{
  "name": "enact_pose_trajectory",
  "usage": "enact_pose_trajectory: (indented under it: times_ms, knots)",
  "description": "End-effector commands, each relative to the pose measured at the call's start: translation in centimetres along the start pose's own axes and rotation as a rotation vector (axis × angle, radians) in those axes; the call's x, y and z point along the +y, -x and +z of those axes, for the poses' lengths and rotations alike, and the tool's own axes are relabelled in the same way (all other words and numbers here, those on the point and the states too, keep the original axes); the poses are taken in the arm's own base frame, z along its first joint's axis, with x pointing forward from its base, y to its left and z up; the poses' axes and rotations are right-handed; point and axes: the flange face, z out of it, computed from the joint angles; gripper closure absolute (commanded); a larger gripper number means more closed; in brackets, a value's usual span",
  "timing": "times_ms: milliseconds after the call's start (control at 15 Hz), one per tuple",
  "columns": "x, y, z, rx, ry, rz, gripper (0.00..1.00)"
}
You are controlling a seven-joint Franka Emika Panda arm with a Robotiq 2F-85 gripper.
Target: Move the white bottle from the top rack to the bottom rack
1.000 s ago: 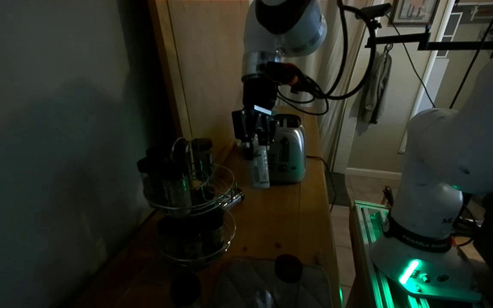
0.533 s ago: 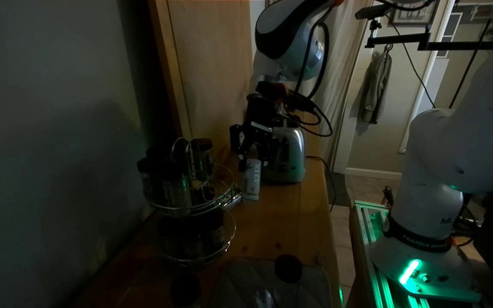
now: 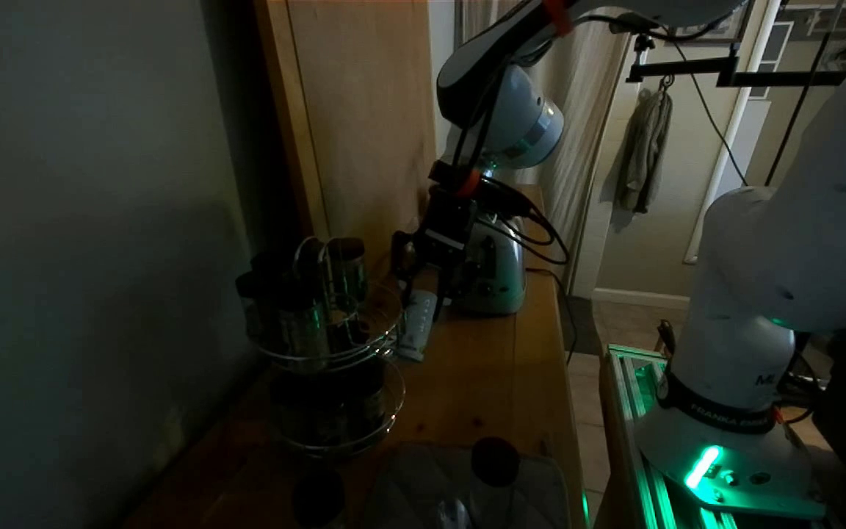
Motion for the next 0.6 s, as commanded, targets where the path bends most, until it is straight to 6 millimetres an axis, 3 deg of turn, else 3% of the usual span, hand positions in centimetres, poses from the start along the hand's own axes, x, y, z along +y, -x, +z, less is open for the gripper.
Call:
enact_pose_trajectory:
  times_ms: [0,67,533]
  knots:
    - [0.0,0.0,0.0,0.000,0.001,-0.001,0.55]
    - [0.2,-0.1,0.0,-0.015,-0.008,0.018,0.80]
    - [-0.2,0.1,1.3,-0.028,-0.013,0.040,0.80]
